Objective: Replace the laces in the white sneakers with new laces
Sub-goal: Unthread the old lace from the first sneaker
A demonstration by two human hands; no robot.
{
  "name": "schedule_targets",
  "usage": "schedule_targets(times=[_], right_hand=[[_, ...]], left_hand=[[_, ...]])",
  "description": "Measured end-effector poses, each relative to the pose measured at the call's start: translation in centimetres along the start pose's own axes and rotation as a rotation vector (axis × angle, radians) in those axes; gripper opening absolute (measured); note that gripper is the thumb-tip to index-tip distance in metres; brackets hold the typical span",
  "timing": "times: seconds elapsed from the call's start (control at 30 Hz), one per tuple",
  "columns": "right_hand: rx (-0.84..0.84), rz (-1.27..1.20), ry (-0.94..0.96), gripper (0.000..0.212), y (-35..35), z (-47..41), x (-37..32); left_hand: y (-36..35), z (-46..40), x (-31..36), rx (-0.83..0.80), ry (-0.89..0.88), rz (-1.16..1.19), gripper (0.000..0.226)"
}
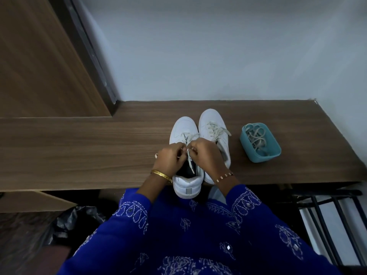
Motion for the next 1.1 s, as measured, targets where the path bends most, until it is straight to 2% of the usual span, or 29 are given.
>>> schedule_targets(times=[0.1,0.23,0.3,0.47,0.57,0.6,0.73,0.83,0.9,0.97,1.1], right_hand=[[0.019,0.011,-0.010,0.017,0.1,-0.3,-0.1],[0.105,-0.153,-0.115,0.010,-0.2,-0.1,0.5],[0.118,-0.175,-0.118,0.009,-0.3,0.1,0.7],[0.004,-0.152,-0.016,0.021,0.0,0.2,0.5],[-0.031,-0.073,0.029,0.022,-0.1,0.0,0.4],[-0.024,-0.058,0.035,0.021,-0.1,0.0,0.4],[0.093,-0.122,-0.039,0.013,0.1,0.3,0.5],[0.165,-0.193,-0.156,0.010,1.1,-0.1,1.8],[0.087,-0.169,-0.085,0.011,1.3,-0.4,1.5],[0.008,-0.116,0.019,0.015,1.0,0.0,0.7],[0.004,-0.010,0.078,0.019,0.0,0.3,0.0]], left_hand=[[-0.5,0.0,-0.4,-0.035,0.050,0.024,0.013],[-0.6,0.2,-1.1,-0.056,0.109,0.135,0.021],[-0.6,0.5,-1.3,-0.050,0.127,0.205,0.017],[-0.8,0.7,-1.7,-0.047,0.124,0.338,0.016],[-1.0,0.5,-1.8,-0.068,0.131,0.358,0.001],[-1.0,0.3,-1.8,-0.066,0.139,0.348,0.003],[-1.1,0.3,-2.1,-0.021,0.173,0.333,0.015],[-1.6,0.7,-3.0,0.017,0.283,0.480,0.016],[-1.8,0.9,-3.2,0.030,0.319,0.572,0.011],[-1.8,0.7,-3.1,0.019,0.290,0.555,0.005],[-1.6,0.6,-2.7,0.005,0.200,0.436,0.007]])
Point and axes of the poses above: each hand's wrist, its own z-axis away from the middle knuckle, its own y-axis out of the back of the hand, x = y × z, the point moved 7 cm from there along -z, towards the middle knuckle, and after that the axes turned 3 degrees about -y, right-handed, at the moved point
